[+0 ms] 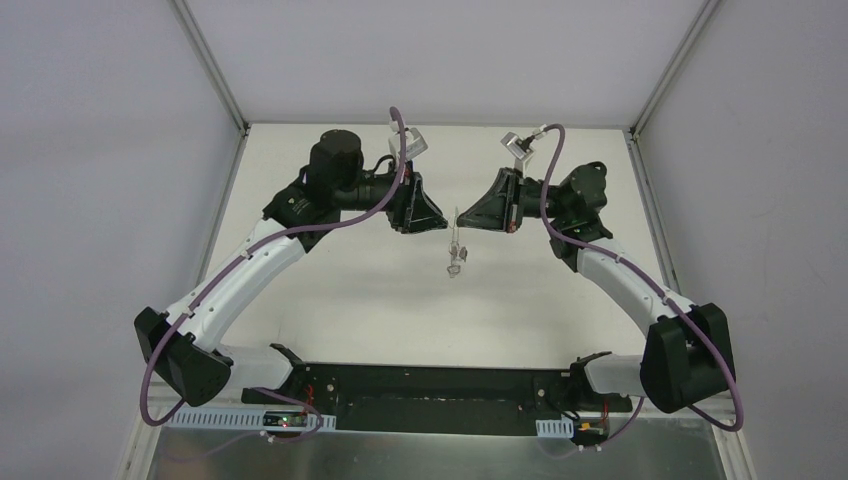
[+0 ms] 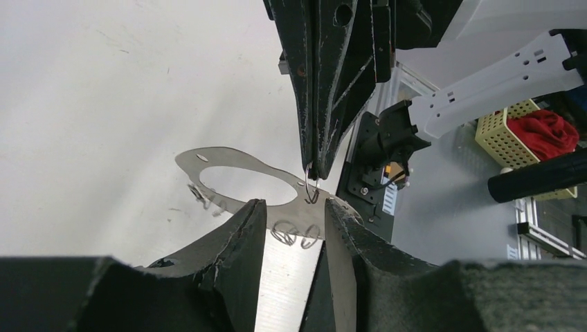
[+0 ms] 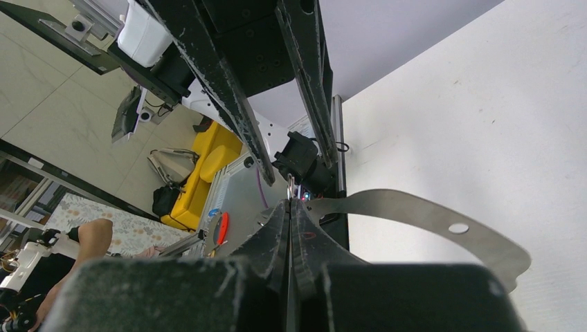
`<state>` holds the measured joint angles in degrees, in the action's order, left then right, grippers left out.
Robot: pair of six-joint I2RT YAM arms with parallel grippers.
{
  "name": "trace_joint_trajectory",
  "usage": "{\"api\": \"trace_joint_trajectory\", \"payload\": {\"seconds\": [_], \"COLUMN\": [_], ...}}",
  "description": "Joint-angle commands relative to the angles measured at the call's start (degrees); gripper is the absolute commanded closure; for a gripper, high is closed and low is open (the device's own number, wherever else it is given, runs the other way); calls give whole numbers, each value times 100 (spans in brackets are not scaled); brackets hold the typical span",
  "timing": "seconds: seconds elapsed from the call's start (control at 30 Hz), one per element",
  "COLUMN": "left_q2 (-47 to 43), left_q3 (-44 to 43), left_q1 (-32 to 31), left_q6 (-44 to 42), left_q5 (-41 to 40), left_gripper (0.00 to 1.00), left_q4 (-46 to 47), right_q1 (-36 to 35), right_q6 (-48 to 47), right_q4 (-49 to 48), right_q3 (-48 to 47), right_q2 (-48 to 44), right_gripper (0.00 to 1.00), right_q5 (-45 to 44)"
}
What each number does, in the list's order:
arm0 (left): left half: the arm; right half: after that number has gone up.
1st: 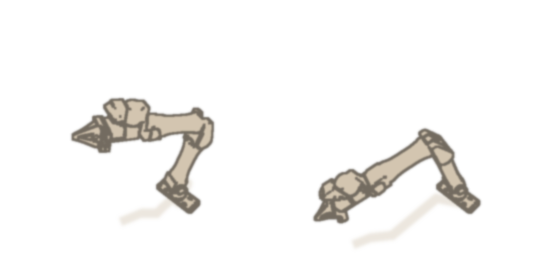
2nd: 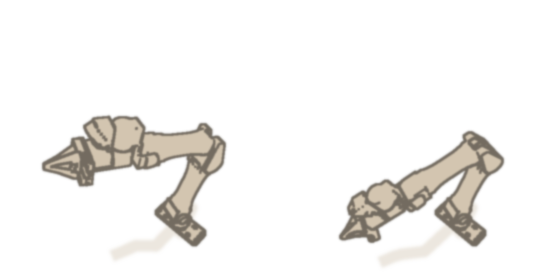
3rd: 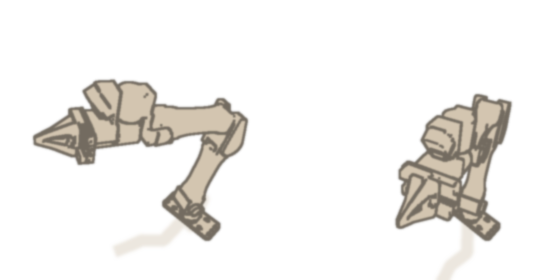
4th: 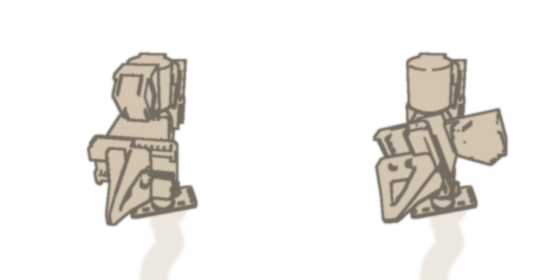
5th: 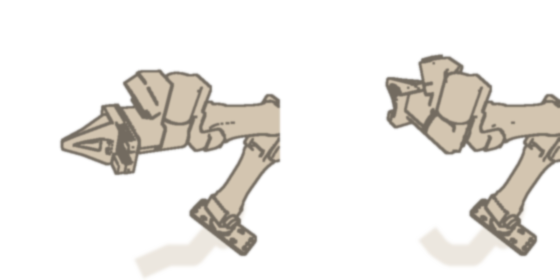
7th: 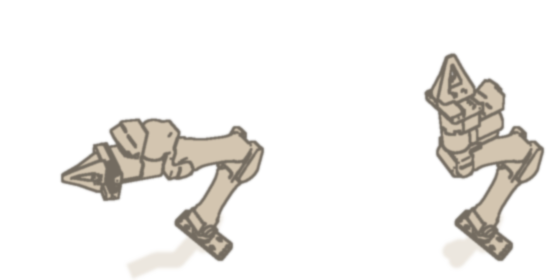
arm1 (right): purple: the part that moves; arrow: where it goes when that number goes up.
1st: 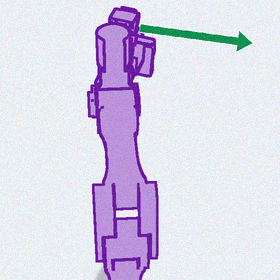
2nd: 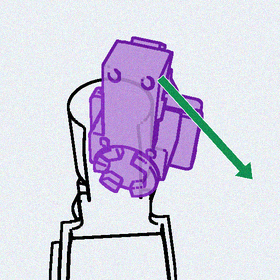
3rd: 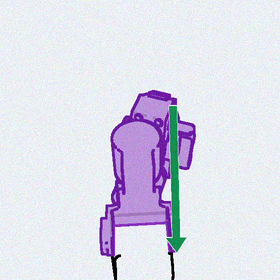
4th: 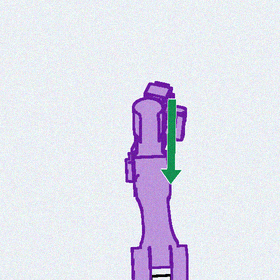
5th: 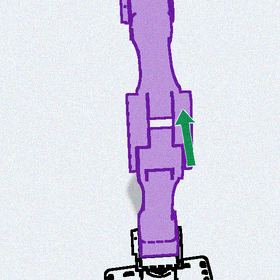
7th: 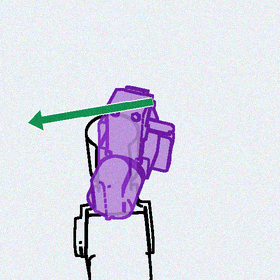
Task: Put the keys on the keyring
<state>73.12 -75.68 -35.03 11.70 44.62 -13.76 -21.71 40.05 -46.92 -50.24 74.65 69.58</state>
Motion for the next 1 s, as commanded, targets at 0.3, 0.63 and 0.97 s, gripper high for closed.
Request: {"api": "trace_joint_trajectory", "payload": {"seconds": [0.3, 0.63, 0.97], "left_q2": [16, 141, 344], "left_q3": [374, 403, 276], "left_q1": [48, 48, 40], "left_q6": [1095, 1476, 1639], "left_q5": [482, 580, 682], "left_gripper": [69, 74, 89], "left_q4": [1166, 1571, 1633], "right_q1": [132, 151, 150], "right_q6": [667, 641, 633], "right_q4": [-1220, -1274, -1274], "right_q3": [39, 105, 128], "right_q2": [35, 84, 85], "right_gripper": [100, 100, 100], "right_q5": [-115, -175, -188]}}
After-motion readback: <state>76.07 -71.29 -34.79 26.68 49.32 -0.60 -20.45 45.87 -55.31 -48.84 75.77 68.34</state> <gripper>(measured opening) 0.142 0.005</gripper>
